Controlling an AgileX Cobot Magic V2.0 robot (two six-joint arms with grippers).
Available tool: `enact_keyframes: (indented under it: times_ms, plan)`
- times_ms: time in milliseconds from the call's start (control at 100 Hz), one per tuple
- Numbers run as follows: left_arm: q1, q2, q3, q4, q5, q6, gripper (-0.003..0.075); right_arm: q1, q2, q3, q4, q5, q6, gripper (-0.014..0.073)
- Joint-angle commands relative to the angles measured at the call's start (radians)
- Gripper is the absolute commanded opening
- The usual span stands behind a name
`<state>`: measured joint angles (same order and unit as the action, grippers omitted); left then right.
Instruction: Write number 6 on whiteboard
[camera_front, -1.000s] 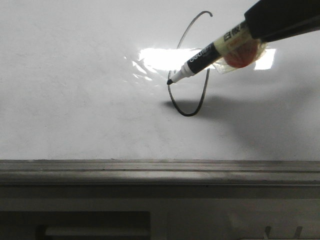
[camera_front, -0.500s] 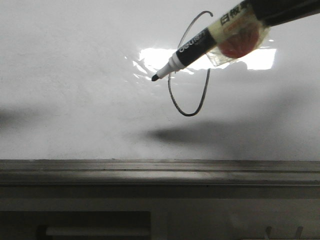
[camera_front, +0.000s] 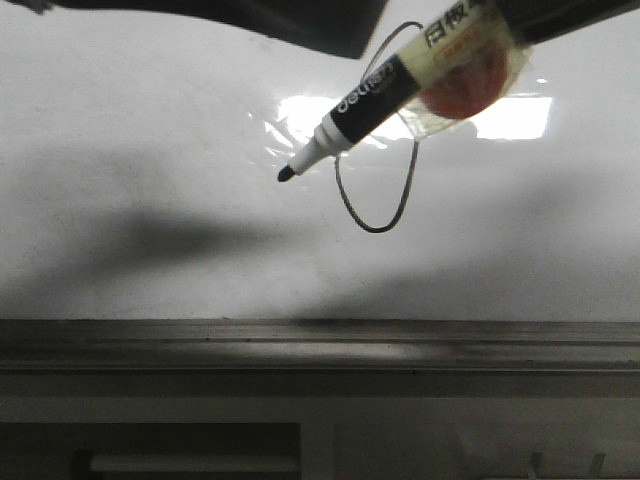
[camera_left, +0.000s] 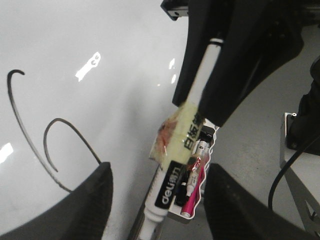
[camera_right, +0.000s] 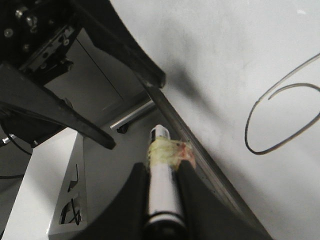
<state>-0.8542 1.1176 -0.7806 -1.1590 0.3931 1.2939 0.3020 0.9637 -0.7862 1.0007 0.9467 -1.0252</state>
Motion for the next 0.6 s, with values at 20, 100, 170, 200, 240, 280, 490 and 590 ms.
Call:
enact_keyframes:
  times_ms: [20, 100, 170, 200, 240, 280, 490, 590]
  plan:
    - [-0.027, 0.027, -0.054, 0.004, -0.04, 0.005, 0.0367, -0.006, -0.006, -0.033, 0.044, -0.003, 0.0, -0.0053]
    - [-0.029, 0.058, -0.062, 0.014, -0.043, 0.005, 0.0367, -0.006, -0.006, -0.033, 0.044, -0.001, 0.0, -0.0053]
    - [-0.029, 0.078, -0.062, 0.016, -0.044, 0.005, 0.0367, -0.006, -0.006, -0.033, 0.044, -0.001, 0.0, -0.0053]
    - [-0.029, 0.088, -0.062, 0.016, -0.044, 0.005, 0.0367, -0.006, -0.006, -0.033, 0.044, -0.001, 0.0, -0.0053]
    - [-0.029, 0.093, -0.062, 0.016, -0.044, 0.005, 0.0367, -0.006, -0.006, -0.033, 0.044, -0.001, 0.0, -0.0053]
    - [-0.029, 0.098, -0.062, 0.016, -0.047, 0.005, 0.0367, -0.006, -0.006, -0.033, 0.044, -0.001, 0.0, -0.0053]
    - [-0.029, 0.099, -0.062, 0.018, -0.078, 0.006, 0.0241, -0.006, -0.006, -0.033, 0.044, -0.001, 0.0, -0.0053]
    - [-0.029, 0.106, -0.062, 0.043, -0.08, 0.006, 0.016, -0.006, -0.006, -0.033, 0.044, -0.001, 0.0, -0.0053]
